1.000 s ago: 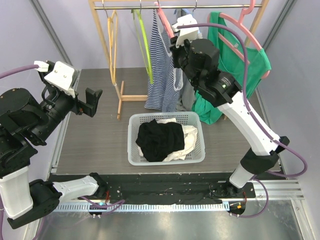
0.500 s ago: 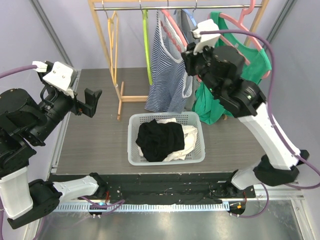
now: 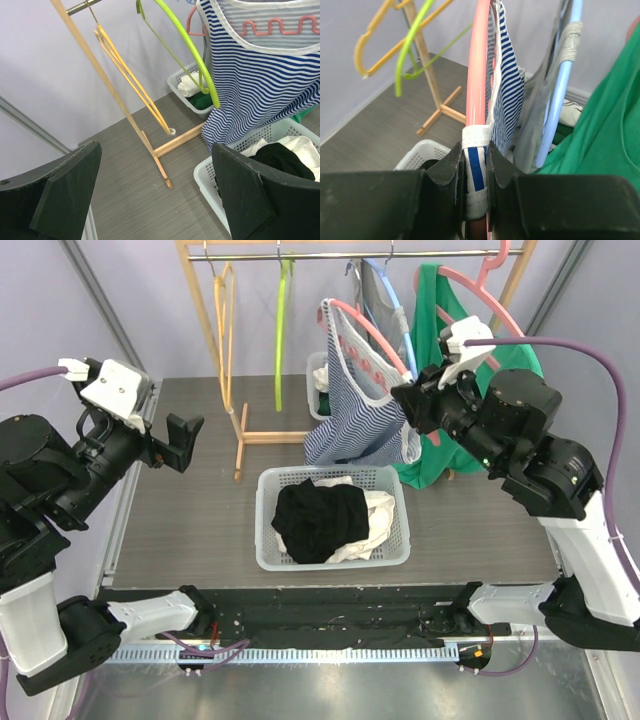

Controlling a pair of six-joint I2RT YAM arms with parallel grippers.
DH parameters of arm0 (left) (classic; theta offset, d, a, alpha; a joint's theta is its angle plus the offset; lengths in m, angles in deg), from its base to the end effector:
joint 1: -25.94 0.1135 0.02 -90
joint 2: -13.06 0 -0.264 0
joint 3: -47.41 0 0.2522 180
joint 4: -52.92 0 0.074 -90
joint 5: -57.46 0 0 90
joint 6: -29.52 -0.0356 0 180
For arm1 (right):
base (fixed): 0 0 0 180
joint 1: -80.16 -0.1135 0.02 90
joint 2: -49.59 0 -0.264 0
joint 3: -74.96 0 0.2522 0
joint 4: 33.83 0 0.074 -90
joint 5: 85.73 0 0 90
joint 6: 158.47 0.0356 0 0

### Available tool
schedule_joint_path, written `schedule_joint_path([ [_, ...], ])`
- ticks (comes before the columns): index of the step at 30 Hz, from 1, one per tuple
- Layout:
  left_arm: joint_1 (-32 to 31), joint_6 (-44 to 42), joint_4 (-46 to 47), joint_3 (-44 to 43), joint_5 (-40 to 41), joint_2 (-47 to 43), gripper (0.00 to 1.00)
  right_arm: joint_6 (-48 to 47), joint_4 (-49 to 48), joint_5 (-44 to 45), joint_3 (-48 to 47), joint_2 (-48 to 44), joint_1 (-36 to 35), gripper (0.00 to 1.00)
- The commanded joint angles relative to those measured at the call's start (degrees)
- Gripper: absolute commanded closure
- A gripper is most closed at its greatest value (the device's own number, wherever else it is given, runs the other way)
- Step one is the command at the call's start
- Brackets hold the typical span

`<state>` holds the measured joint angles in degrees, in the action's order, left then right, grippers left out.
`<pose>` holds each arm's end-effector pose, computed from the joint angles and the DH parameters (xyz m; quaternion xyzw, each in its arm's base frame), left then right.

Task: Remove the tank top from the hanger
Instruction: Pick up the hanger from the clothesline.

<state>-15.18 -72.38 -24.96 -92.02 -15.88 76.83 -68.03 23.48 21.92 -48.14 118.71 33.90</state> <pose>0.0623 -0.0408 0.5905 0.2284 0.6829 -0.0720 0.6901 0.1336 0.1240 0.5579 -0.1828 0.7030 0.1663 0.6668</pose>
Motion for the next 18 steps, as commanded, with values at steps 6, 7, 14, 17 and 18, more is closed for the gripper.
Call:
schedule_joint_path([
  [6,0.5,1.1,0.9,-2.1,-0.9,1.4,0.03,3.0,-10.4,-16.9,-10.7,-9.9,0.0,0.99],
  [7,0.6,1.1,0.9,-2.1,-0.9,1.4,0.03,4.1,-11.3,-19.7,-11.4,-10.0,0.1,0.99],
  [14,1.4,1.2,0.7,-2.0,-1.2,0.8,0.03,7.3,-12.3,-24.5,-13.4,-10.7,0.0,0.99],
  [17,1.6,1.2,0.7,-1.9,-1.4,0.6,0.03,6.9,-11.5,-23.4,-12.1,-11.1,0.1,0.99],
  [18,1.6,1.2,0.6,-2.0,-1.5,0.6,0.03,6.8,-11.3,-23.2,-11.9,-11.1,0.0,0.99],
])
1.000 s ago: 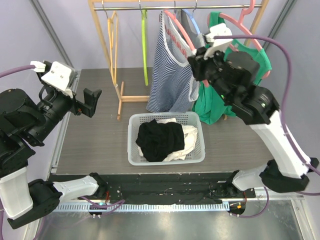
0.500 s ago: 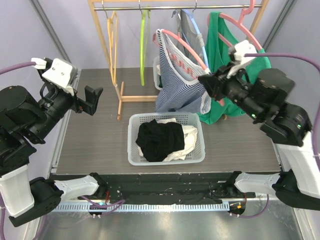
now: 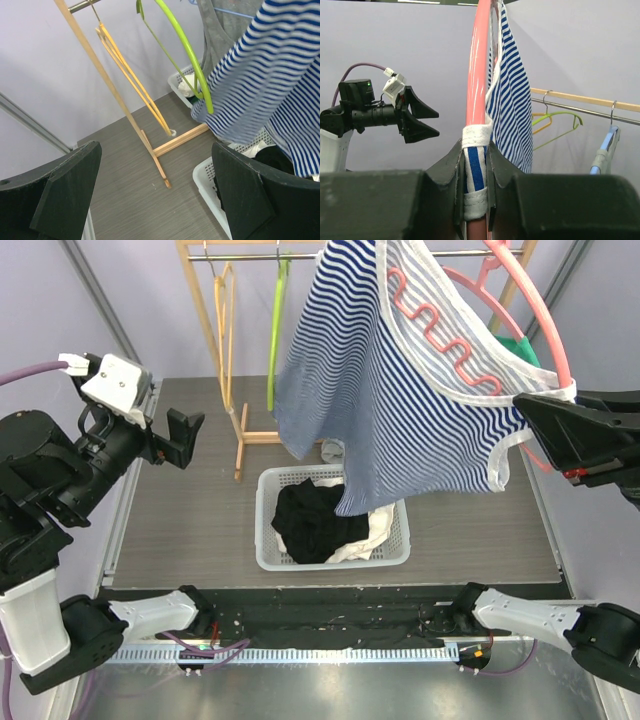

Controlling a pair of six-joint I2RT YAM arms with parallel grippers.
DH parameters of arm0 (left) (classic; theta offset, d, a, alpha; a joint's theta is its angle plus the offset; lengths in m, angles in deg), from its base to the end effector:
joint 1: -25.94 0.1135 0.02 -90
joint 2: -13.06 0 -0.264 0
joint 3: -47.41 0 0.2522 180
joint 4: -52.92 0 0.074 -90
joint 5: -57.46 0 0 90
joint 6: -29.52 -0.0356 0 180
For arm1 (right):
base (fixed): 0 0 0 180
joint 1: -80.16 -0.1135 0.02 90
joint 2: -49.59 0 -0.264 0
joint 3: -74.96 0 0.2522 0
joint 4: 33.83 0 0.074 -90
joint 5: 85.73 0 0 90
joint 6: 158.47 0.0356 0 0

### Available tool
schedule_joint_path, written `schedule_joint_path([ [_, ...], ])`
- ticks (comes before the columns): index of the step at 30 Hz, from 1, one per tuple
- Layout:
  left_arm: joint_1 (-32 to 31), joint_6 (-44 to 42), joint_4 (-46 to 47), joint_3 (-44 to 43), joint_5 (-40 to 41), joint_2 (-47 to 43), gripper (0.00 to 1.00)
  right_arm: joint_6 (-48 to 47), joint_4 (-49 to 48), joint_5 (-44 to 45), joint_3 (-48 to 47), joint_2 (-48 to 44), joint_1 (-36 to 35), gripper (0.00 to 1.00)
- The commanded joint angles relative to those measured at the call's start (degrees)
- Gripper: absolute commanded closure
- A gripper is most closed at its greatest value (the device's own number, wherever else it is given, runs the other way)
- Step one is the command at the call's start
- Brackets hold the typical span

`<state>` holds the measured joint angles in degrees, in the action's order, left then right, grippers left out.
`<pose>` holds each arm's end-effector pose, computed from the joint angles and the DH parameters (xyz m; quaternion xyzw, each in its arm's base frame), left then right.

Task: Remove the tank top from the hanger
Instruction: Pick up the hanger from the clothesline.

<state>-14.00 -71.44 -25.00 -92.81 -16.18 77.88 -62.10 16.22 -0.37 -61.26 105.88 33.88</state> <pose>0.0672 -0.0432 0.5917 0.2185 0.6880 -0.0717 0.6883 0.0066 0.0110 0.6360 -0.2037 0.4585 0.4017 0.7661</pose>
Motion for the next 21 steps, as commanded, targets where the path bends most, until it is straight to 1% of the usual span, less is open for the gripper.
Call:
schedule_joint_path([
  [1,0.5,0.3,0.6,-1.1,-1.4,-0.7,0.03,0.7,-3.8,-0.5,1.5,1.6,0.1,0.99],
  [12,0.5,0.2,-0.2,-1.9,-4.0,-0.7,0.03,-3.3,-0.1,-0.3,0.1,4.3,0.1,0.99],
  [16,0.5,0.3,-0.5,-3.4,-5.2,0.0,0.0,-5.6,0.8,-0.4,-2.4,6.4,0.1,0.99],
  [18,0.5,0.5,-0.8,-4.7,-5.8,0.7,0.0,-6.1,1.3,-1.5,-4.5,7.4,0.1,0.99],
  [21,0.5,0.2,-1.6,-5.5,-7.9,0.9,0.0,-7.3,5.3,-5.1,-6.9,10.0,0.1,0.99],
])
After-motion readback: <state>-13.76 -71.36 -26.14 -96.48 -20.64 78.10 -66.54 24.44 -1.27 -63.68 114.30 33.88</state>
